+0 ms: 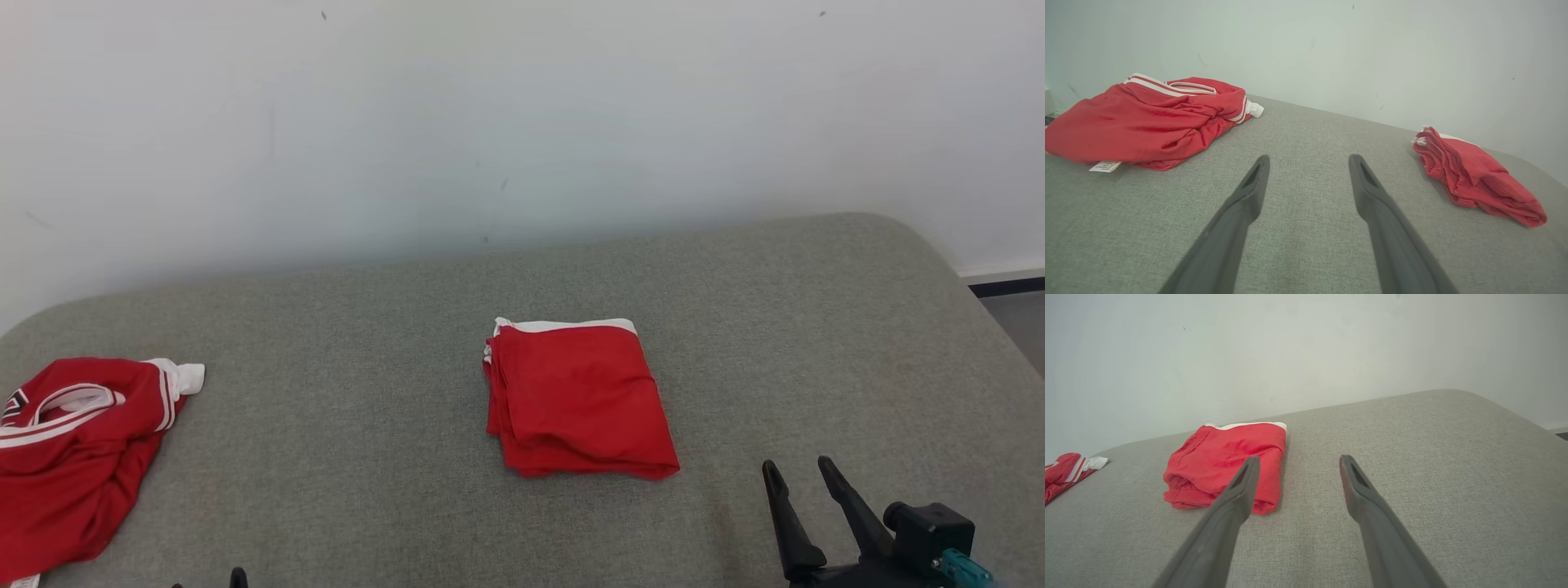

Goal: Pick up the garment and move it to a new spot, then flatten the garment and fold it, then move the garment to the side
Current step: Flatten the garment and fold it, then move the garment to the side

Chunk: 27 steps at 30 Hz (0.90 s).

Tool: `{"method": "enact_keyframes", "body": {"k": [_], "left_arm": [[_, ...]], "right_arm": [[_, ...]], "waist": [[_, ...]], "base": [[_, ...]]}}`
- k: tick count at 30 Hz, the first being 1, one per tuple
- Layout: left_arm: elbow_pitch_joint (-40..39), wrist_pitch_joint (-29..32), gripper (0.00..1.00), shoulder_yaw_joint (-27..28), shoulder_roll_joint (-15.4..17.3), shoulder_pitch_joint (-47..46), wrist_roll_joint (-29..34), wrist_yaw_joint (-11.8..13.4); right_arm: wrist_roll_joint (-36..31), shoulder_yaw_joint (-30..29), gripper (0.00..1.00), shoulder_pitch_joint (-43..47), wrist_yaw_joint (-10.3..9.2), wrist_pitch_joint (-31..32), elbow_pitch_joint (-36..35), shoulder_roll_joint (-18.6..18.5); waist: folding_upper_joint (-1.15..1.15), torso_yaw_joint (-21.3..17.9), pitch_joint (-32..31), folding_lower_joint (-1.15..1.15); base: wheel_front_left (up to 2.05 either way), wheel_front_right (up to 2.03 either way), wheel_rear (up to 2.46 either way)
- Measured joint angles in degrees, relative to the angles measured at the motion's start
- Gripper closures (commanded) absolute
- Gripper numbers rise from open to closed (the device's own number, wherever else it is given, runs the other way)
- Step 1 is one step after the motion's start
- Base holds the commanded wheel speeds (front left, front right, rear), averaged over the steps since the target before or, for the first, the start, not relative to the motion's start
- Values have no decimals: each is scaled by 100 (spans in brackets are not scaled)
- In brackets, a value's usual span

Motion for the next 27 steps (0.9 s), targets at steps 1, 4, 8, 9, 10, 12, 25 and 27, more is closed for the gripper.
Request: {"method": "enact_keyframes", "body": {"k": [1,4,8,9,10,12,25,27], "left_arm": [[0,0,0,0,0,0,0,0],[116,0,0,44,33,-12,40,0],[209,0,0,57,63,-1,115,0],[220,0,0,63,63,3,115,0],[227,0,0,64,64,10,115,0],[233,0,0,54,67,25,112,0],[219,0,0,35,97,49,89,0],[215,0,0,34,94,51,84,0]], "right_arm": [[0,0,0,0,0,0,0,0],[-14,66,0,-17,0,-105,169,-41],[-11,99,0,-42,0,-191,328,-40],[-10,104,0,-43,0,-203,355,-40],[-9,109,0,-44,0,-210,380,-40],[-1,119,0,-52,0,-234,422,-41],[66,204,0,-164,0,-257,509,-57],[76,219,0,-165,0,-257,525,-62]], "waist": [[0,0,0,0],[0,-26,-20,0],[0,-2,-41,0],[0,10,-46,0],[0,23,-51,0],[0,52,-58,0],[0,134,-43,0],[0,122,-36,0]], "base": [[0,0,0],[0,0,0],[0,0,0],[0,0,0],[0,0,0],[0,0,0],[0,0,0],[0,0,0]]}}
